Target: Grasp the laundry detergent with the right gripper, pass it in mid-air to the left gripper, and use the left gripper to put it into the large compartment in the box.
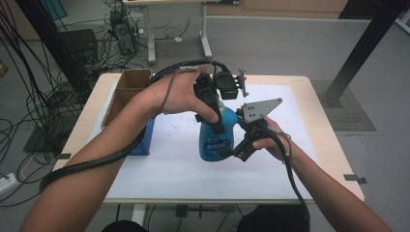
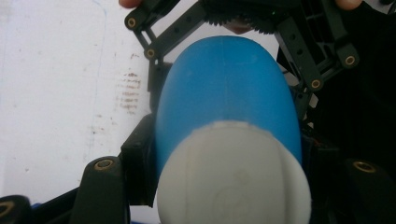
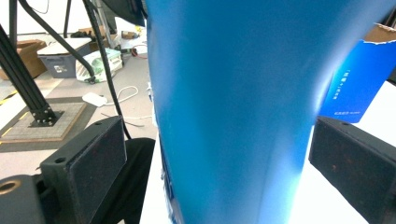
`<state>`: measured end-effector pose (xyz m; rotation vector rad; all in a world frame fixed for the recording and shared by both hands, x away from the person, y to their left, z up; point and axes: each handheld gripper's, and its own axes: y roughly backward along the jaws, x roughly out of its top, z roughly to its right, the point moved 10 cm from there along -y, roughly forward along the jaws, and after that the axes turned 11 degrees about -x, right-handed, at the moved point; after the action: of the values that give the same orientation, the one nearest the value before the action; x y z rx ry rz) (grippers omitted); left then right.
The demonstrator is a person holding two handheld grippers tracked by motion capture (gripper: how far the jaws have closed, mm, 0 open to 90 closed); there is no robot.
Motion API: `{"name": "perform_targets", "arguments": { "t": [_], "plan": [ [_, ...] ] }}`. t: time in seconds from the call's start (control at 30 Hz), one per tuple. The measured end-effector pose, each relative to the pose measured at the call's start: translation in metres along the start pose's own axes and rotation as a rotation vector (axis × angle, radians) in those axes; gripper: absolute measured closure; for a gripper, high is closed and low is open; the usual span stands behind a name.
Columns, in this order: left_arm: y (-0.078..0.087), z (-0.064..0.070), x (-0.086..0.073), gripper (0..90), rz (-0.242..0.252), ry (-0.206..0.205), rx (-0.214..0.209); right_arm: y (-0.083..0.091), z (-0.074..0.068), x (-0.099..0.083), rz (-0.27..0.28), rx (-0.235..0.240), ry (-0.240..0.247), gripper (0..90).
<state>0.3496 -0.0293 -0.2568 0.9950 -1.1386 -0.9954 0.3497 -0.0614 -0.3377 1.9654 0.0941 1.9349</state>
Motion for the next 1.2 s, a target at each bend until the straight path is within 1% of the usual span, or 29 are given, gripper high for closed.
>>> {"name": "perform_targets", "arguments": {
  "t": [0.03,0.2,0.27,0.4,0.47,0.5,0.57,0.6,0.73,0.97,1.03,1.1,1.2],
  "plan": [
    [0.000,-0.001,-0.001,38.0,-0.009,0.002,0.002,0.001,0.000,0.000,-0.002,-0.001,-0.001,4.1],
    [-0.001,-0.003,-0.003,38.0,-0.009,0.014,0.008,0.004,0.003,-0.001,-0.021,-0.014,-0.002,4.1],
    [0.000,-0.003,-0.003,38.1,-0.007,0.019,0.010,0.006,0.003,-0.002,-0.032,-0.010,-0.005,4.1],
    [0.001,-0.003,-0.004,38.0,-0.002,0.030,0.009,0.009,0.004,-0.003,-0.057,-0.014,-0.010,4.1],
    [0.002,-0.003,-0.004,38.0,-0.002,0.028,0.012,0.011,0.005,-0.004,-0.072,-0.019,-0.008,4.0],
    [0.002,-0.003,-0.004,38.0,0.002,0.041,0.008,0.012,0.006,-0.005,-0.081,-0.024,-0.014,4.0],
    [0.002,-0.003,-0.005,38.0,0.004,0.045,0.009,0.014,0.007,-0.006,-0.100,-0.026,-0.016,4.1],
    [0.002,-0.003,-0.005,38.0,-0.002,0.044,0.011,0.015,0.008,-0.007,-0.112,-0.035,-0.020,4.1],
    [0.003,-0.004,-0.006,38.0,0.006,0.068,0.015,0.021,0.011,-0.011,-0.154,-0.050,-0.031,4.0],
    [0.005,-0.004,-0.008,38.1,0.018,0.089,0.030,0.033,0.017,-0.018,-0.231,-0.074,-0.050,4.1],
    [0.006,-0.005,-0.010,38.0,0.019,0.099,0.031,0.038,0.018,-0.020,-0.262,-0.081,-0.057,4.0],
    [0.007,-0.005,-0.011,38.0,0.015,0.098,0.035,0.042,0.020,-0.023,-0.300,-0.090,-0.065,4.1],
    [0.006,-0.005,-0.012,38.0,0.011,0.109,0.038,0.048,0.023,-0.027,-0.341,-0.100,-0.075,4.1]
  ]
}}
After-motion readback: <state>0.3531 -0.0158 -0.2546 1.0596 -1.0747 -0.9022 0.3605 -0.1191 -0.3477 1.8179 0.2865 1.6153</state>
